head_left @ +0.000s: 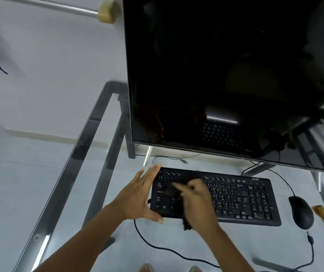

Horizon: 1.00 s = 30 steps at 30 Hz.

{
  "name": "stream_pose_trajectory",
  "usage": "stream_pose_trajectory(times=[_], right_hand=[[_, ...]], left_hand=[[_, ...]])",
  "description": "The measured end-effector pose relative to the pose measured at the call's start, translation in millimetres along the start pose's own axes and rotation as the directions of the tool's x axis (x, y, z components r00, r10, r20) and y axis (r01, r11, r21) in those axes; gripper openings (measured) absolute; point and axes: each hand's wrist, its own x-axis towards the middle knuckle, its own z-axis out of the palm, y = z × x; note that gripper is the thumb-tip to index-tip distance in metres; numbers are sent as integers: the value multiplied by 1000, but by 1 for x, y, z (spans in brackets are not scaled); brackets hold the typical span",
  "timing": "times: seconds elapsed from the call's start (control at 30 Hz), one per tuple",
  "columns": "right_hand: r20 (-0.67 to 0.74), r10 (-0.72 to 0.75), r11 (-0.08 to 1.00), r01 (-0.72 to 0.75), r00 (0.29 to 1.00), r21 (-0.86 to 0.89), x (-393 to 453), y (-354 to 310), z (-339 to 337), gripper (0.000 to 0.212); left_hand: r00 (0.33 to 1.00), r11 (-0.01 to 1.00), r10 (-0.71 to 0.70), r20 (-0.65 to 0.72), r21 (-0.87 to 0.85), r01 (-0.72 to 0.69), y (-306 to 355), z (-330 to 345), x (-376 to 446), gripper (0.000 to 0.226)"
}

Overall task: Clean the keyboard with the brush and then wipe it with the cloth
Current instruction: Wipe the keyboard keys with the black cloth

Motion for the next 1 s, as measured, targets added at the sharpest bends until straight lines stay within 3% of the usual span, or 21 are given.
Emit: stream_pose_trajectory(times=[0.07, 0.13, 0.17, 0.27, 0.33, 0.43, 0.53, 0.6, 0.67, 0.73, 0.8, 0.83, 0.9, 0.93, 1.0], right_hand=[[-144, 129, 992, -130, 981, 1, 3, 15, -3, 55], [-159, 178, 984, -175, 971, 35, 4, -10, 8, 61], [-121, 150, 988, -147, 981, 39, 0, -26, 16, 60], [63, -139, 989, 141, 988, -37, -16, -59, 28, 39], [116, -187, 982, 189, 976, -13, -16, -40, 18, 35], [-88, -1, 1000, 2, 996, 11, -22, 16, -8, 52], [-296, 227, 971, -237, 928, 2, -31, 42, -21, 52], [-314, 323, 940, -340, 893, 0, -29, 22, -4, 52], [-253, 265, 962, -275, 930, -2, -31, -16, 18, 51], [-78, 83, 997, -82, 993, 7, -39, -56, 34, 53], [75, -91, 995, 93, 993, -19, -45, -66, 32, 51], [102, -103, 994, 107, 989, -36, -45, -54, 29, 44], [48, -19, 998, 22, 999, -59, -43, -22, 14, 26], [-23, 77, 994, -78, 997, -81, -44, -1, 4, 29], [-154, 234, 965, -249, 960, -82, -42, 36, -15, 57]], left_hand=[[1000, 1000, -2, -6, -8, 2, 0, 0, -1, 144], [1000, 1000, 5, -10, 13, -5, -1, 0, -1, 144], [1000, 1000, 9, -12, 23, -8, 0, 0, -1, 144], [1000, 999, 26, -17, 36, -26, 1, 0, 0, 142], [1000, 999, 25, -7, 28, -25, 3, -2, -1, 143], [1000, 1000, 3, 6, 11, -3, 3, -2, -1, 142], [1000, 1000, -7, 9, 9, 7, 3, -1, 0, 141], [1000, 1000, -3, 8, 22, 2, 2, 0, 0, 142], [1000, 999, 3, 2, 44, -4, 2, 1, 1, 143], [1000, 998, 21, -10, 60, -20, 1, 1, 1, 143], [999, 997, 36, -13, 64, -35, 0, -1, 1, 142], [999, 998, 33, -11, 62, -32, 0, -1, 1, 143], [1000, 998, 14, 5, 55, -15, 1, -2, 0, 144], [1000, 999, 9, 17, 52, -10, 1, -2, 1, 144], [1000, 999, 7, 25, 51, -8, 0, -1, 1, 143]])
